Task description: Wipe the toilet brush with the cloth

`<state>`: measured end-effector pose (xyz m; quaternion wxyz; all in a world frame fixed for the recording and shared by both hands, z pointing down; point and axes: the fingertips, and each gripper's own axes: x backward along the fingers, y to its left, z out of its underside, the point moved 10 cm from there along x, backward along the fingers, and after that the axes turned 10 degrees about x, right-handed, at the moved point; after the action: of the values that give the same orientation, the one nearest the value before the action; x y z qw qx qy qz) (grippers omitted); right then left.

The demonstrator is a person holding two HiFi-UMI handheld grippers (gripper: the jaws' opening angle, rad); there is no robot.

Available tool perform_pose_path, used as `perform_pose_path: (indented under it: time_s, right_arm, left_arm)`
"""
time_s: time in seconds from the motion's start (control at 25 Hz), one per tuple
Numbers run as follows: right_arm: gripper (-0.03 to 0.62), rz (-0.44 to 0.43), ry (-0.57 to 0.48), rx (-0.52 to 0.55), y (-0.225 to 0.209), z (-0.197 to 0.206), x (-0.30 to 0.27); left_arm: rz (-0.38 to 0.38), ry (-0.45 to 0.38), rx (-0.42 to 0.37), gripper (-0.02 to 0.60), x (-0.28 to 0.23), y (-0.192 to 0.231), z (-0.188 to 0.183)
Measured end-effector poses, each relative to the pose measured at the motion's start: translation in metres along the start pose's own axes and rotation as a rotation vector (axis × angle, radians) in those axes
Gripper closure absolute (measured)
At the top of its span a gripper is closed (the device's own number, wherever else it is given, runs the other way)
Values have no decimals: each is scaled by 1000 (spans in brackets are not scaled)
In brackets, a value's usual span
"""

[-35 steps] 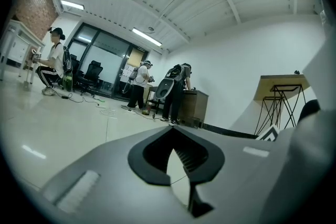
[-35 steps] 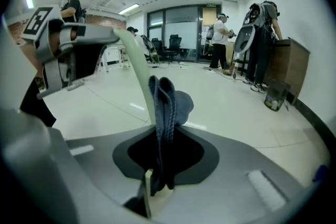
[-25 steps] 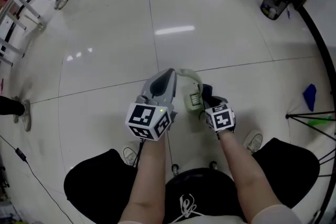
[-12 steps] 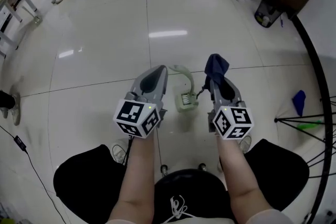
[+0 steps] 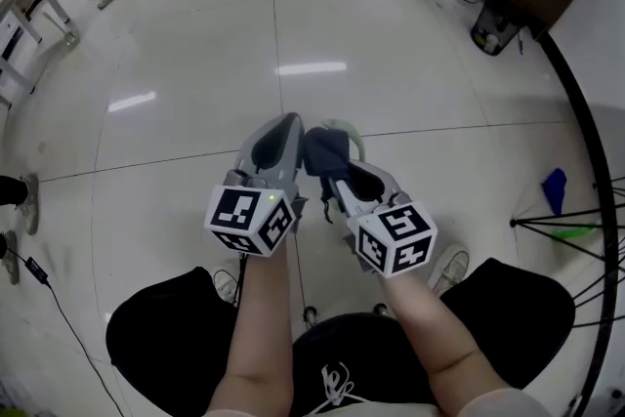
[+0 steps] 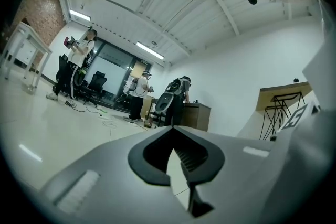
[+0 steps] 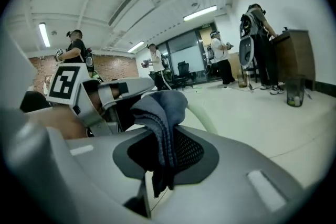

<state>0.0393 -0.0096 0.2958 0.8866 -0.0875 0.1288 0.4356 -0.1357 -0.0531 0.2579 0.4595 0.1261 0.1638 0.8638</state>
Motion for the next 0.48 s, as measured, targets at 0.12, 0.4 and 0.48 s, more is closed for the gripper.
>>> perform_pose_path:
  time_s: [0.12,0.4,0.48]
  right_arm:
    - [523,-27,35,-59,-4,10,-11]
    - [523,24,25,-288,-26,36,-14]
    - [523,46,34,-308,-33,44,-13]
  left_arm:
    - [-12,9,-9,575,4,5,3]
    - [-5,54,10,575,2,10,16]
    - [1,58,19,575,0,9,18]
